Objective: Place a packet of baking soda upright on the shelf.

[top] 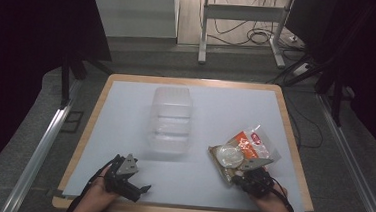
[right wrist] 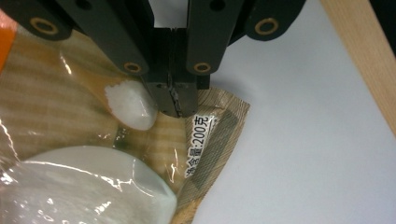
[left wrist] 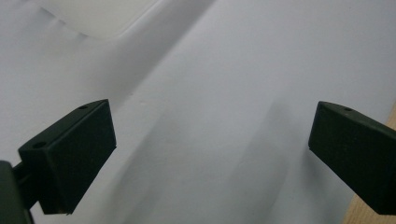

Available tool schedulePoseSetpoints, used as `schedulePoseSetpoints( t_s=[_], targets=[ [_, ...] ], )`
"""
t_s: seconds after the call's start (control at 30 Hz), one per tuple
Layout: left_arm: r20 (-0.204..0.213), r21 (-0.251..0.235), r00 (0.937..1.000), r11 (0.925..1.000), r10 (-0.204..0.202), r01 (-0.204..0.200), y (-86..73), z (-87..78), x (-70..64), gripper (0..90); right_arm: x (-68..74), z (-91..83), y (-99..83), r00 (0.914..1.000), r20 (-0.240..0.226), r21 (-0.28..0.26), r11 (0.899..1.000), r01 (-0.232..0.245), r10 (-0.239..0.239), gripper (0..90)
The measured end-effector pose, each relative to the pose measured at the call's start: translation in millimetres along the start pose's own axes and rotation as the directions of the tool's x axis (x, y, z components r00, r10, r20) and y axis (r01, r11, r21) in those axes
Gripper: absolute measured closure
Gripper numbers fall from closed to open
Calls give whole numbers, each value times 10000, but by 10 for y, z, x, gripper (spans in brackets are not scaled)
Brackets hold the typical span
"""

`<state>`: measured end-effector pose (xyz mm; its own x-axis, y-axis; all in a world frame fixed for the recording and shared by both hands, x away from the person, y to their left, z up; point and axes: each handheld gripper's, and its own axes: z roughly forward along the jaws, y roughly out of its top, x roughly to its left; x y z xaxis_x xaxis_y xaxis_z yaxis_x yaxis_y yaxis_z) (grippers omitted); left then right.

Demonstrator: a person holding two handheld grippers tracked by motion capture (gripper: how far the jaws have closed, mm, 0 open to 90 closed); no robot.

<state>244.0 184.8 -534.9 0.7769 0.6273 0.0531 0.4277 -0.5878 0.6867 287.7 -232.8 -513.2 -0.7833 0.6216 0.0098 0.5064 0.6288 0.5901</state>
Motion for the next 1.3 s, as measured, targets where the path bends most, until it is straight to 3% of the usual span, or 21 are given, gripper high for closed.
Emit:
schedulePoseSetpoints(
  t_s=[0.27,0.43,0.5,0.67,0.87,1.17,1.3],
  targets=[
    [-21,-28,10000,10000,-35,35,-2,-2,2,8,25,146,197,9992,56,94,9992,391,-392,885],
    [10,-69,10000,10000,-59,59,-5,-7,7,8,31,157,207,9995,8,47,9995,323,-323,872],
    [28,-101,10000,9999,-41,41,-8,-12,7,8,24,154,205,9994,-264,14,9998,205,-204,811],
    [106,-112,9999,9999,-78,79,-11,-13,14,9,59,138,214,9993,-135,59,9994,350,-349,733],
    [141,-133,9998,9998,-121,123,-13,-15,22,10,54,91,216,9997,-212,-77,9999,119,-121,683],
    [132,-77,9998,9999,-117,118,-10,-7,19,10,63,-24,250,9992,235,-542,9980,334,-322,540],
    [122,-55,9999,9999,-101,101,-8,-5,16,9,0,-104,251,9973,624,-808,9958,425,-375,465]
  ],
)
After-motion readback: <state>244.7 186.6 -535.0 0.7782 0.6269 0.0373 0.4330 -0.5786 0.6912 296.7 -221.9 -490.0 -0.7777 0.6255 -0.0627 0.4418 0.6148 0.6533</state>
